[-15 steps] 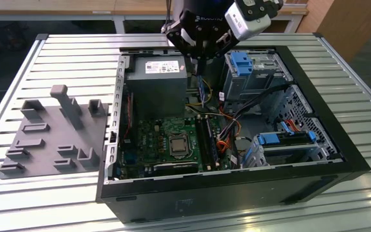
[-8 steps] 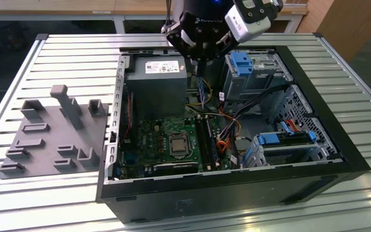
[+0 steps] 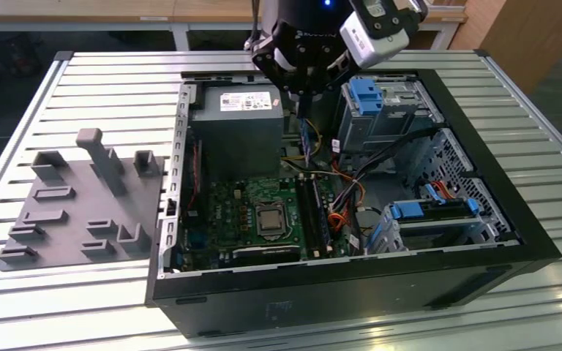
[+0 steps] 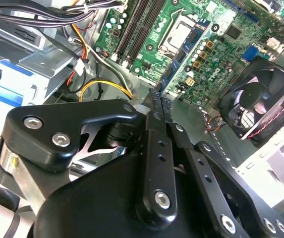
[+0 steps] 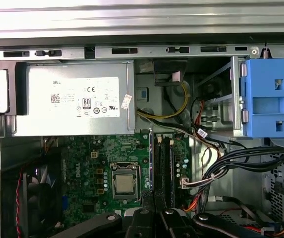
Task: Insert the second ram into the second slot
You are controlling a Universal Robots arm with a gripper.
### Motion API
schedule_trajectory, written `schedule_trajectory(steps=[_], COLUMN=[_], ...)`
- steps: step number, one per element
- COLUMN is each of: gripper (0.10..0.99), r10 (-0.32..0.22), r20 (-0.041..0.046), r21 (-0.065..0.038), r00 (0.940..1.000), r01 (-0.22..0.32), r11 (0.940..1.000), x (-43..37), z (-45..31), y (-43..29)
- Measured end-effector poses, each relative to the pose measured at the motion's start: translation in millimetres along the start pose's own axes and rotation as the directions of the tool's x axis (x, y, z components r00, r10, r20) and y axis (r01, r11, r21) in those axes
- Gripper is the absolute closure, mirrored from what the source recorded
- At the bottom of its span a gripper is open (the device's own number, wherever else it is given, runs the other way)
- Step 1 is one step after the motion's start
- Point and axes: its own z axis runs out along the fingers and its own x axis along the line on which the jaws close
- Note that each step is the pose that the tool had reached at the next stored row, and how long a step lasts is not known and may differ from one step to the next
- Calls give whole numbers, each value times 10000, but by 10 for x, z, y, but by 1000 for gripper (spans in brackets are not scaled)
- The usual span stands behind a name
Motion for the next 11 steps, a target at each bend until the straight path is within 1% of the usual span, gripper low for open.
schedule_trajectory(steps=[11], gripper=[969], r10=[0], r20=[0], r21=[-1], r00=[10000], r01=[0], r11=[10000], x=[0], z=[37], y=[-1])
